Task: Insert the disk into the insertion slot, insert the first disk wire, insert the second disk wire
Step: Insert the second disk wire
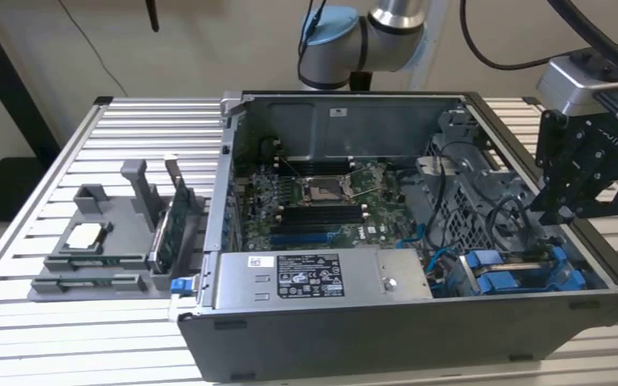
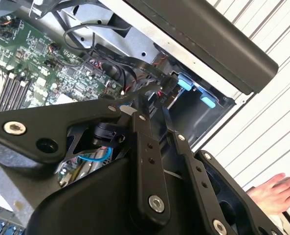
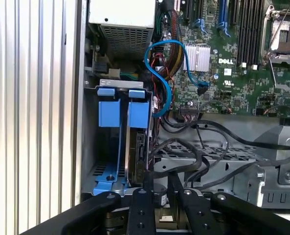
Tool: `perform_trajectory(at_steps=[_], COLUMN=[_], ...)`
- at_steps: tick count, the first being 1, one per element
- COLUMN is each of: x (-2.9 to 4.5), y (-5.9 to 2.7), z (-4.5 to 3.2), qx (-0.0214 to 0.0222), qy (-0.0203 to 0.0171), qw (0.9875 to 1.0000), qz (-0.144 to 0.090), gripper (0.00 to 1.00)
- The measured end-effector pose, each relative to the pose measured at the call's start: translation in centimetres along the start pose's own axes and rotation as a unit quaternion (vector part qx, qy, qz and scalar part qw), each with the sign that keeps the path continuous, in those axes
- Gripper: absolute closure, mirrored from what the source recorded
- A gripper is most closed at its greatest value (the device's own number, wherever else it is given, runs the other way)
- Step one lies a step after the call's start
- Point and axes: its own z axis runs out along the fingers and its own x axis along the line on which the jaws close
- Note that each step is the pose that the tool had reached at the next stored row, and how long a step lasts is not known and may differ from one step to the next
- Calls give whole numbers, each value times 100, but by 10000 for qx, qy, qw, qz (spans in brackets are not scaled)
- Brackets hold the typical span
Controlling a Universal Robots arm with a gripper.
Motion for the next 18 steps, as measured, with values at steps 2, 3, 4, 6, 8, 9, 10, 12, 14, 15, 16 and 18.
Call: perform_trajectory(at_steps=[2, 3, 4, 6, 8, 9, 10, 12, 14, 15, 16, 18], x=[0, 1, 0, -1, -2, -3, -3, -4, -4, -5, -5, -6], y=[-9, -16, -22, -34, -45, -50, -55, -62, -64, -64, -64, -64], z=[-1, 0, 0, 0, 1, 1, 1, 1, 2, 1, 1, 0], qx=[0, 0, 0, 0, -1, -1, -1, -1, -2, -1, -2, -1], qy=[1, 0, 0, 0, 0, 0, 0, 0, 0, 0, 0, -1], qw=[10000, 10000, 10000, 10000, 10000, 10000, 10000, 10000, 10000, 10000, 10000, 10000], qz=[0, 0, 0, 0, 0, 0, 0, 0, 0, 0, 0, 0], gripper=[73, 73, 73, 73, 73, 73, 73, 73, 73, 73, 73, 73])
